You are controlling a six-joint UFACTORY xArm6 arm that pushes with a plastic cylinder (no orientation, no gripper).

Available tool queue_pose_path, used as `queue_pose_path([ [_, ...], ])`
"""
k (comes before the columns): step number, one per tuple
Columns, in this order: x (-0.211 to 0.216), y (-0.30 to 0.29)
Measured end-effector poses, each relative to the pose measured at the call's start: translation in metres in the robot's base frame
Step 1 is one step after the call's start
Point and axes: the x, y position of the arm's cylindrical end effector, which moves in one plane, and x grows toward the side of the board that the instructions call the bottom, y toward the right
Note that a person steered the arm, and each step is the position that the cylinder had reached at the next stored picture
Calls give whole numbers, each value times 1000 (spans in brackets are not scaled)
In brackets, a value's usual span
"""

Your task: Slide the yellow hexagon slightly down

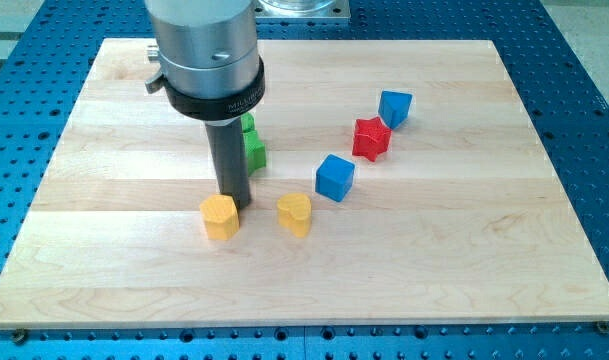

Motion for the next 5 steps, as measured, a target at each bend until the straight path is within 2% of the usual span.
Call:
queue_pose_path([
  [1,1,-15],
  [2,26,-12],
  [3,37,-44],
  [4,67,-72],
  [5,65,-15],
])
